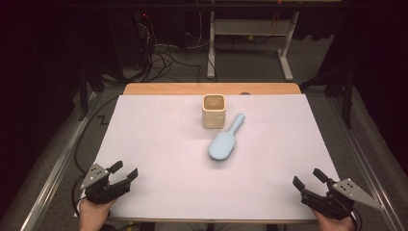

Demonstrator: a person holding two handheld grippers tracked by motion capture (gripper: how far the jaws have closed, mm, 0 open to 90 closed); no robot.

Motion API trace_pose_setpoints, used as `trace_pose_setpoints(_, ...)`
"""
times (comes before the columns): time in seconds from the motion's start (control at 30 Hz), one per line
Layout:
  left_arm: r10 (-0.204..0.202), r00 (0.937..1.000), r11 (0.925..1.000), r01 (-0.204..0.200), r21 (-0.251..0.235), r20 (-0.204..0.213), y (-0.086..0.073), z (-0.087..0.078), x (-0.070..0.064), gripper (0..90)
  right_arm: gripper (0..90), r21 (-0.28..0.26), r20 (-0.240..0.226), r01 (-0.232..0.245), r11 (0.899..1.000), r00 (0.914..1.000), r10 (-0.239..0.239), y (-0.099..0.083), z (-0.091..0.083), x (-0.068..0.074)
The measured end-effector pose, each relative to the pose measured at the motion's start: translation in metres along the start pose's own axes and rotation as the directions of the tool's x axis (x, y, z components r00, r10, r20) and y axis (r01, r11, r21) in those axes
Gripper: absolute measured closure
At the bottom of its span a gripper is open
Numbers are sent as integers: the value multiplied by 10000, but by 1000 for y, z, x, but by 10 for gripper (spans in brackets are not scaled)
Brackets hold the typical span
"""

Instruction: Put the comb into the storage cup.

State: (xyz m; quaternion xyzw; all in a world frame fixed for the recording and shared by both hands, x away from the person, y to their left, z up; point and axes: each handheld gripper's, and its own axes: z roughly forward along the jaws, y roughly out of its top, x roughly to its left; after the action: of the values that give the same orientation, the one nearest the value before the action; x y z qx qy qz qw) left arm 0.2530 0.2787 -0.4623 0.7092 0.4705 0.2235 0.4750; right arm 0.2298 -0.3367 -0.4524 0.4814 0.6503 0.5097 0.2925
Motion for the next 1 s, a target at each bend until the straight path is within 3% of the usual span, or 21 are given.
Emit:
trace_pose_setpoints(0.4,8,10000,10000,-8,-20,32,0,0,-1,329,230,-199,-160,-196,9996,9997,193,3,0,-4)
trace_pose_setpoints(1.0,14,9999,10000,-14,36,160,1,3,-2,328,259,-219,-519,254,9994,9983,-265,11,16,5)
